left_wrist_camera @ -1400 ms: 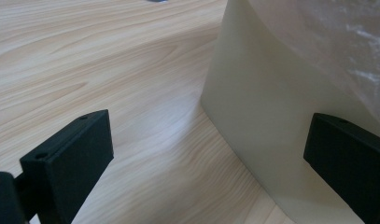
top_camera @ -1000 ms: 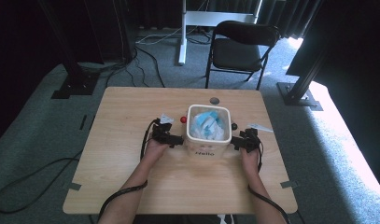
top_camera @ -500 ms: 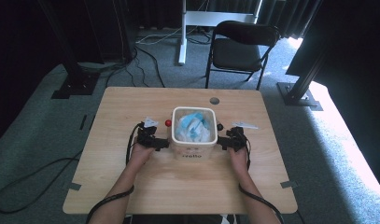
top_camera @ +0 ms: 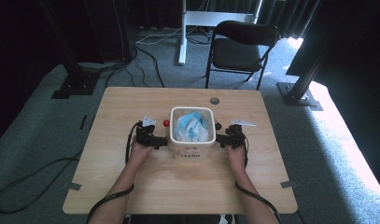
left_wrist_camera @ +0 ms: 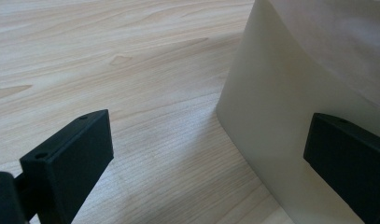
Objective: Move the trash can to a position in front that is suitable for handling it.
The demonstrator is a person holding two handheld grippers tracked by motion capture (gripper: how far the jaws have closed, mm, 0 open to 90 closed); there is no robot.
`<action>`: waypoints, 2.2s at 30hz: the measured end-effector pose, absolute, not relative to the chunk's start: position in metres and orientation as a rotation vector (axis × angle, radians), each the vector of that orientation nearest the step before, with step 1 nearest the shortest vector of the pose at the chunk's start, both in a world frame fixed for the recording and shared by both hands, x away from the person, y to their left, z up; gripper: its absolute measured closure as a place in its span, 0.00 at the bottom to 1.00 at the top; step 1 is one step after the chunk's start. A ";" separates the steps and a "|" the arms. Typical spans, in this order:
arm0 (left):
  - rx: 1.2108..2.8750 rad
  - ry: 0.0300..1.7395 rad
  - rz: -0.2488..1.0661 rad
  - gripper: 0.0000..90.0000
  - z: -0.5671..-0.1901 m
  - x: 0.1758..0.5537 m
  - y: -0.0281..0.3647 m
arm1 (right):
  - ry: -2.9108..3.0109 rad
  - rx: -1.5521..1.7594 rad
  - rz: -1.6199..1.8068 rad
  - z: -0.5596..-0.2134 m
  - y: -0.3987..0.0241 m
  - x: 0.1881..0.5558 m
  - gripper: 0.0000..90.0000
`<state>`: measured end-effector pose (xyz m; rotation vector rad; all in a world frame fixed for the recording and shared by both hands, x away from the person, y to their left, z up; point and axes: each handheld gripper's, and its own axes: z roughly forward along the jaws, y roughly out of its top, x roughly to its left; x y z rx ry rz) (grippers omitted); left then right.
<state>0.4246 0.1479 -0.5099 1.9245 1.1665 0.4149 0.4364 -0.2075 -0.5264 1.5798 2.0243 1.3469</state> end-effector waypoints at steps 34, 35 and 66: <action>2.015 1.084 0.431 0.02 -0.506 0.349 0.163 | 2.093 1.542 1.407 -0.531 -0.195 0.378 0.16; 2.017 1.079 0.427 0.02 -0.506 0.347 0.163 | 2.099 1.536 1.407 -0.531 -0.194 0.379 0.16; 2.035 1.062 0.478 0.02 -0.513 0.297 0.164 | 2.266 1.408 1.492 -0.533 -0.186 0.385 0.17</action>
